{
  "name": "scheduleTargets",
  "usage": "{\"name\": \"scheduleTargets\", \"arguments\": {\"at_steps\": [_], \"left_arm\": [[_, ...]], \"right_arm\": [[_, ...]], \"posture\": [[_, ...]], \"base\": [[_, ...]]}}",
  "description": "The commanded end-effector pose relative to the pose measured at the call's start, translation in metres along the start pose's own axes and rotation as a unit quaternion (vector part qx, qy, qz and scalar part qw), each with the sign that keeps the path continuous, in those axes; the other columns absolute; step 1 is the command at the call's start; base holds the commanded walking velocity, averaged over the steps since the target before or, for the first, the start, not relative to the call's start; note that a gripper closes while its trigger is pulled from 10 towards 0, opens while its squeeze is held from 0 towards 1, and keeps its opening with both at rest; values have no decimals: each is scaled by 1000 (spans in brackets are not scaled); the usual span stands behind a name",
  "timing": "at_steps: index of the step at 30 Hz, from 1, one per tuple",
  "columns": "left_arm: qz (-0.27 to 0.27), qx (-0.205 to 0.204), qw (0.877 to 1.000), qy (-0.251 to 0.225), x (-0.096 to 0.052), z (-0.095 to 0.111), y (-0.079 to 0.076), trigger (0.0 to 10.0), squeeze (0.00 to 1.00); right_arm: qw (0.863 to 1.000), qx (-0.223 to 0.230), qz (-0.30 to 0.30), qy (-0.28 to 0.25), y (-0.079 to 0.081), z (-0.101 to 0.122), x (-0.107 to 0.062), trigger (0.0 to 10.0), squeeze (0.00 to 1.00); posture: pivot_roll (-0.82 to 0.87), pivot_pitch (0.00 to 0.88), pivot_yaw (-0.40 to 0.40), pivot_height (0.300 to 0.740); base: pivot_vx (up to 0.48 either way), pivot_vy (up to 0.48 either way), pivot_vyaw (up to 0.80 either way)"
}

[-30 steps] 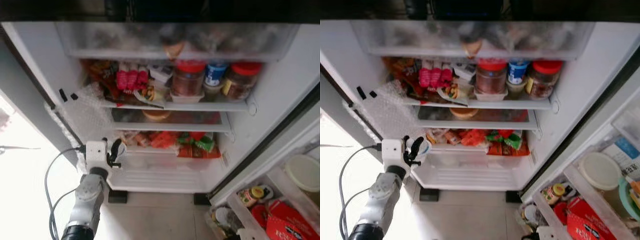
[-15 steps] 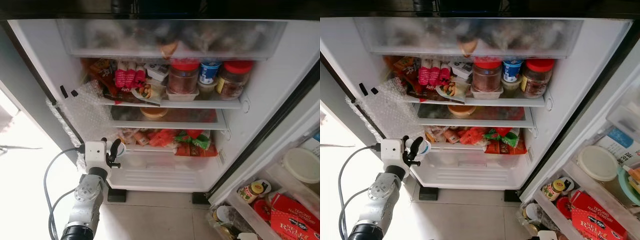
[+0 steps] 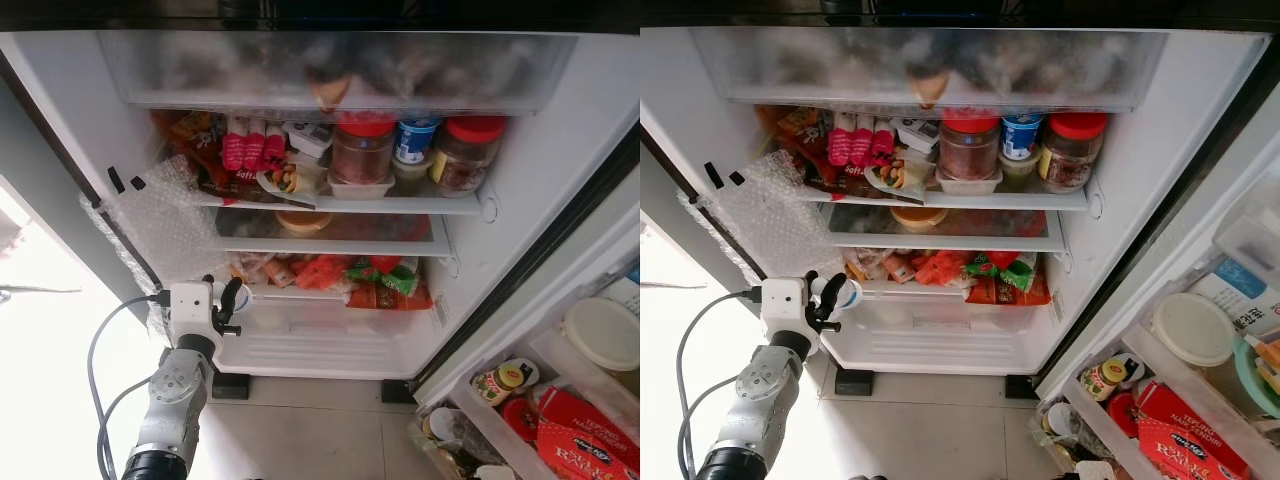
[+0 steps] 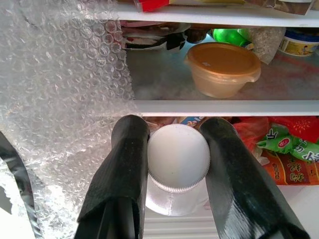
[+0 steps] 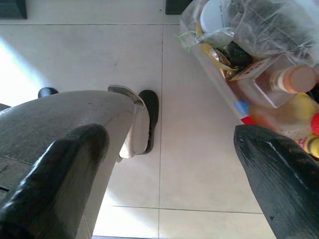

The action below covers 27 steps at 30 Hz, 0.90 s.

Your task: Restocking fridge

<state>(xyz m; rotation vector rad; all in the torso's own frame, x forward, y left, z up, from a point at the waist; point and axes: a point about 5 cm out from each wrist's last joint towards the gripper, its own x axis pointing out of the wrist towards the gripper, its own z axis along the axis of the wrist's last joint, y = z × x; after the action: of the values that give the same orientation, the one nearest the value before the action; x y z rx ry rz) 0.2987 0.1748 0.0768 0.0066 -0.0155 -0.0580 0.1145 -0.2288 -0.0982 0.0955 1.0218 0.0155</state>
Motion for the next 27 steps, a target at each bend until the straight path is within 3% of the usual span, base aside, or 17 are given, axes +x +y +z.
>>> {"name": "scheduleTargets", "arguments": {"at_steps": [1,18,27], "left_arm": [[2,2,1000,-3,-3,0,2,10000,0],[5,5,1000,-2,-3,0,5,10000,0],[5,5,1000,-3,-3,0,4,10000,0]], "right_arm": [[1000,5,-8,13,-2,-8,-2,10000,0],[1000,3,-22,21,-3,-10,-3,10000,0],[1000,4,-22,22,-3,-10,-2,10000,0]], "posture": [[16,151,-14,740],[20,153,-11,740],[21,154,-11,680]], "base": [[0,0,0],[0,0,0],[0,0,0]]}}
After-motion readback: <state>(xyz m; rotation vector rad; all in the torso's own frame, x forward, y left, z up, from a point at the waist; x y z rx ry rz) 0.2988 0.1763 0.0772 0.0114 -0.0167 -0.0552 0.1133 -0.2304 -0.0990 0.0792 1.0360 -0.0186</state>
